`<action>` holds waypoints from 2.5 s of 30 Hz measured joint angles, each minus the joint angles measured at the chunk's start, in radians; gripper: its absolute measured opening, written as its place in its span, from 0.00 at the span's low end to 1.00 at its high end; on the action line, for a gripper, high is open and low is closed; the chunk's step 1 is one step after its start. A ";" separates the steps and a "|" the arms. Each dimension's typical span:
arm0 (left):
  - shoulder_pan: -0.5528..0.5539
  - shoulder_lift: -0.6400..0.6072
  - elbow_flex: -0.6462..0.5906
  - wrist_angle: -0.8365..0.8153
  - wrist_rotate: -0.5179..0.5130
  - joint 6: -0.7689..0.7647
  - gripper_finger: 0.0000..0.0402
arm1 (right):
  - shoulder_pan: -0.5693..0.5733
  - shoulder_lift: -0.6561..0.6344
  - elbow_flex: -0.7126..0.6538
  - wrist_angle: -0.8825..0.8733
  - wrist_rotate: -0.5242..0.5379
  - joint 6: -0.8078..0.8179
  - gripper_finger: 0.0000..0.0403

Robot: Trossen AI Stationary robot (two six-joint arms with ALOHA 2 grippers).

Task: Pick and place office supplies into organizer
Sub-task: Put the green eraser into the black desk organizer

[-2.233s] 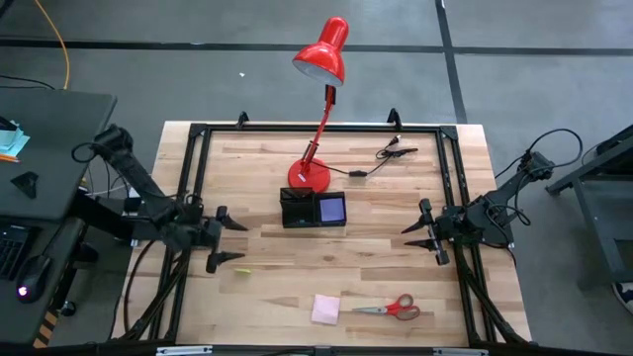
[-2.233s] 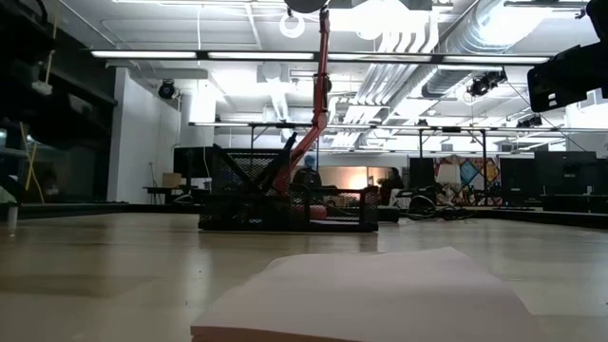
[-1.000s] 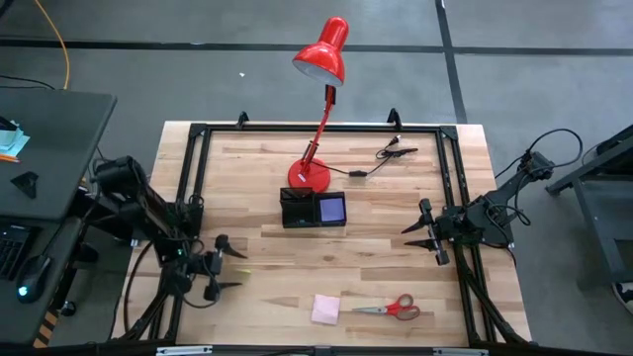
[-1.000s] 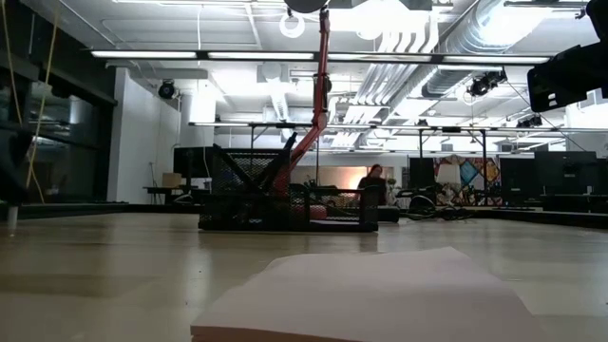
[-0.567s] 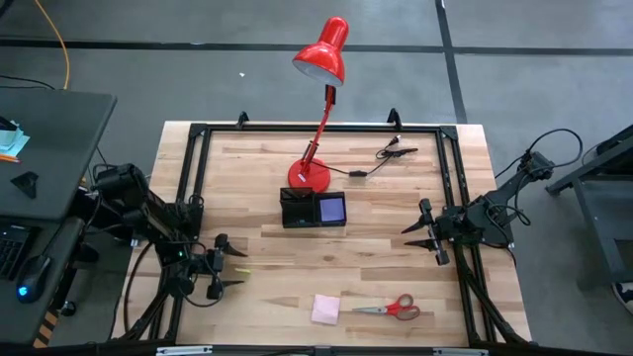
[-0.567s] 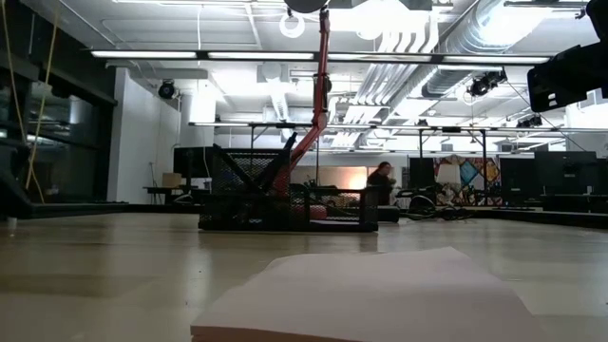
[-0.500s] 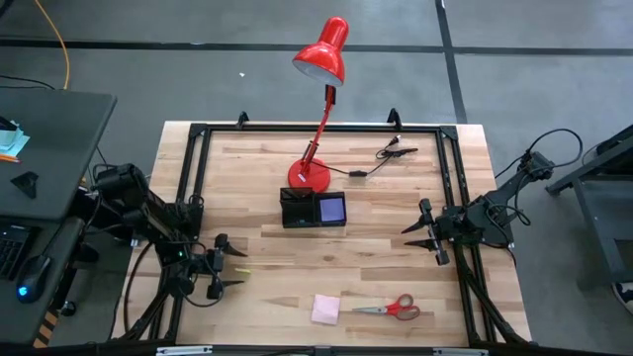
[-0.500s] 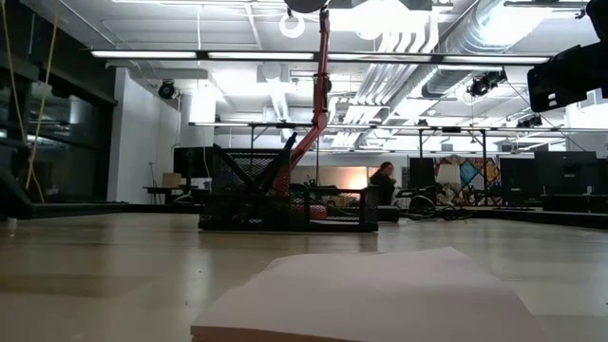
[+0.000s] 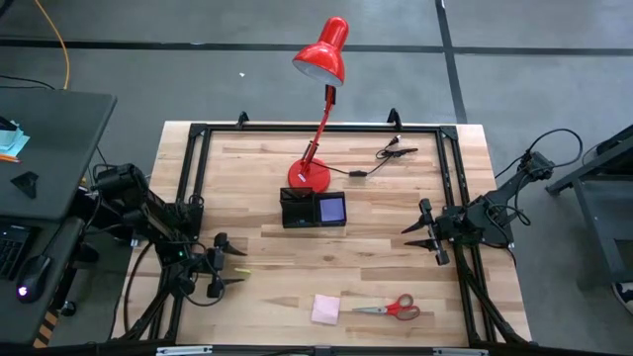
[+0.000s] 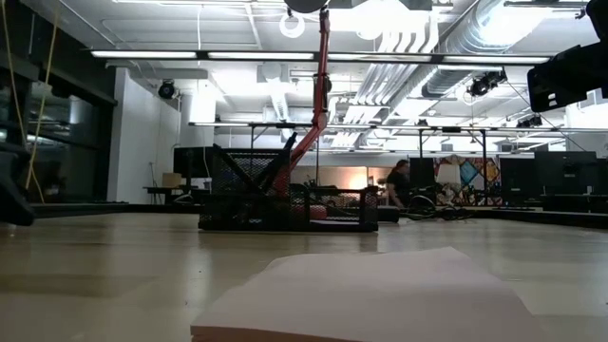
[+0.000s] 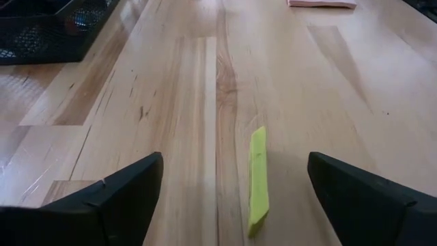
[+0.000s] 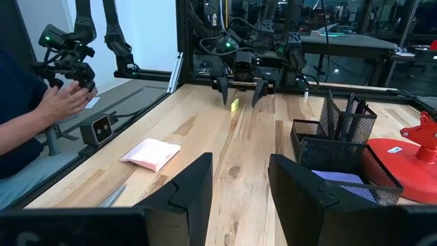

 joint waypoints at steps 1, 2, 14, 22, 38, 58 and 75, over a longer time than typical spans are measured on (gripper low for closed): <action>0.000 0.000 0.000 0.000 0.000 0.000 0.84 | 0.000 0.000 0.000 0.000 0.000 0.000 0.33; 0.000 0.000 0.000 0.000 0.000 0.000 0.82 | 0.000 0.000 0.000 0.000 0.000 0.000 0.33; 0.000 0.000 0.000 -0.011 -0.001 -0.005 0.50 | 0.000 0.000 0.000 0.000 0.000 0.000 0.33; 0.000 0.000 0.000 -0.015 0.000 -0.006 0.39 | 0.000 0.000 0.000 0.000 0.000 0.000 0.33; -0.001 0.000 0.000 -0.002 -0.015 -0.007 0.03 | 0.000 0.000 0.000 0.000 0.000 0.000 0.33; 0.000 0.000 0.020 0.010 -0.021 0.030 0.05 | 0.000 0.000 0.000 0.000 0.000 0.000 0.33; 0.000 0.000 0.020 0.009 -0.018 0.034 0.01 | 0.000 0.000 0.000 0.000 0.000 0.000 0.33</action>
